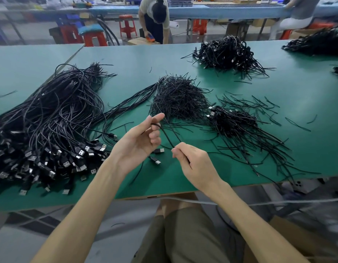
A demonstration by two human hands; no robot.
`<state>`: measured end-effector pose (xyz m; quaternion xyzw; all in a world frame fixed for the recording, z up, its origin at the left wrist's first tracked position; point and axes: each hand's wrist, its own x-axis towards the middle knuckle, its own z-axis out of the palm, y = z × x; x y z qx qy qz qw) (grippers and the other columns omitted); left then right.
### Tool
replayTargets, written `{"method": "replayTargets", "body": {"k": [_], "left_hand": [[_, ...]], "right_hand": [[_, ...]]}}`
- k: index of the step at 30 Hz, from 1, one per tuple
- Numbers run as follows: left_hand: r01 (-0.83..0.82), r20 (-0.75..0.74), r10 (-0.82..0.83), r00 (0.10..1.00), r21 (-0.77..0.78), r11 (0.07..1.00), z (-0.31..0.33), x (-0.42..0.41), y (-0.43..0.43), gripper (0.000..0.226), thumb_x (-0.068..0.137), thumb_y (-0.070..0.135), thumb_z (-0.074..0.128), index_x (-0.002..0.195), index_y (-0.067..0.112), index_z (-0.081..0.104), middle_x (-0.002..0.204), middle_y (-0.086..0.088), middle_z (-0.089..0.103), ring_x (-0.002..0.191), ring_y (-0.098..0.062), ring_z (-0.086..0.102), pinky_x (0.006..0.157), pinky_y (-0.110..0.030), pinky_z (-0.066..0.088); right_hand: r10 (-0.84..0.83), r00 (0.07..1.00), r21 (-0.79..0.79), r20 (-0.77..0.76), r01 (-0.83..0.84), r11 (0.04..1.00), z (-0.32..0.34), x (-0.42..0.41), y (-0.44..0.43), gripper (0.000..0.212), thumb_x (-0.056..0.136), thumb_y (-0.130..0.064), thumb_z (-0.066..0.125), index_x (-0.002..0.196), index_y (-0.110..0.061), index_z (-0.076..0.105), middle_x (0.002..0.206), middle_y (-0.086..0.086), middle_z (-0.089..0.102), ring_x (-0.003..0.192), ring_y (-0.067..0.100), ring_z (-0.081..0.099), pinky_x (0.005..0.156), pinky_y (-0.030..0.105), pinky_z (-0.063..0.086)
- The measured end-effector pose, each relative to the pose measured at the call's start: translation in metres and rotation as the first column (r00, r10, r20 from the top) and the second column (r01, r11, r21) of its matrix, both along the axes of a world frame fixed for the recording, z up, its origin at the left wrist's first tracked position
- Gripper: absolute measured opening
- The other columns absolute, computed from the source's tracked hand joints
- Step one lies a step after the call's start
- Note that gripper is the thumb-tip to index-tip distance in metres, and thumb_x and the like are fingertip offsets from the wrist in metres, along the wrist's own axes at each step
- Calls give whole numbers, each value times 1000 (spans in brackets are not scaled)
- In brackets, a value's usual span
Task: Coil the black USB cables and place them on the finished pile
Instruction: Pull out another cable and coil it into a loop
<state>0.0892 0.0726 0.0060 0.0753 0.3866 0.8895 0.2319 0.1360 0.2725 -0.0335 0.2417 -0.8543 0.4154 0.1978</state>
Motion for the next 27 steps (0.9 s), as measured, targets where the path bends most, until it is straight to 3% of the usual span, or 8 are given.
{"method": "replayTargets", "body": {"k": [3, 6, 8, 11, 14, 20, 23, 27], "left_hand": [[-9, 31, 7, 999, 76, 997, 3, 2, 0, 27, 93, 25, 69, 115, 10, 75, 88, 6, 53, 68, -4, 53, 67, -20, 48], [-31, -52, 26, 998, -100, 995, 9, 4, 2, 20, 97, 31, 62, 101, 18, 77, 100, 1, 63, 84, -11, 63, 77, -23, 54], [-13, -54, 8, 999, -102, 995, 12, 6, 4, 23, 101, 33, 55, 91, 19, 71, 105, -2, 66, 97, -16, 66, 87, -27, 55], [56, 0, -56, 998, 48, 997, 16, 9, 5, 28, 106, 32, 46, 87, 18, 60, 87, 5, 58, 74, -10, 58, 76, -25, 53], [103, 9, -105, 994, 116, 988, 20, 10, 9, 31, 110, 35, 40, 87, 20, 54, 65, 11, 37, 51, -7, 28, 56, -21, 34], [69, -111, -61, 992, 74, 995, 36, 12, 1, 46, 109, 46, 31, 78, 24, 56, 57, 9, 22, 48, -9, 16, 50, -23, 22], [64, -213, -34, 976, 136, 989, 49, 12, -10, 45, 109, 43, 32, 78, 23, 58, 56, 9, 25, 45, -8, 18, 47, -24, 23], [226, -296, -146, 944, 257, 940, 65, 11, -23, 39, 109, 35, 38, 82, 14, 56, 56, 8, 33, 44, -8, 23, 46, -24, 25]], "right_hand": [[8, 1000, 33, -13, -7, 999, -1, 0, 0, 34, 107, -27, 46, 88, -3, 61, 72, 3, 60, 65, 20, 55, 62, 41, 49], [17, 999, 89, -35, -14, 996, -4, -1, 0, 39, 107, -31, 41, 89, -3, 60, 71, 7, 60, 65, 28, 58, 61, 46, 49], [13, 999, 89, -45, -9, 996, -6, -2, 0, 39, 107, -32, 41, 89, -3, 60, 71, 7, 61, 65, 28, 58, 60, 47, 49], [33, 998, 112, -52, -27, 993, -7, -2, -2, 41, 108, -34, 40, 89, -3, 60, 68, 7, 58, 62, 28, 55, 58, 47, 48], [33, 999, 144, -29, -28, 989, -6, -2, -3, 43, 108, -38, 38, 89, -5, 58, 66, 4, 54, 60, 25, 51, 57, 46, 46], [-12, 1000, 199, -20, 16, 980, 0, -3, -5, 46, 107, -41, 37, 78, -8, 52, 64, 3, 49, 63, 24, 46, 61, 45, 46], [30, 996, 241, -79, -10, 970, 1, -1, -5, 39, 106, -38, 40, 73, -19, 39, 60, -4, 39, 57, 19, 41, 53, 39, 43], [9, 999, 239, 33, -17, 971, 2, 0, -2, 55, 105, -51, 28, 76, -11, 50, 62, 4, 51, 57, 22, 49, 57, 43, 47]]}}
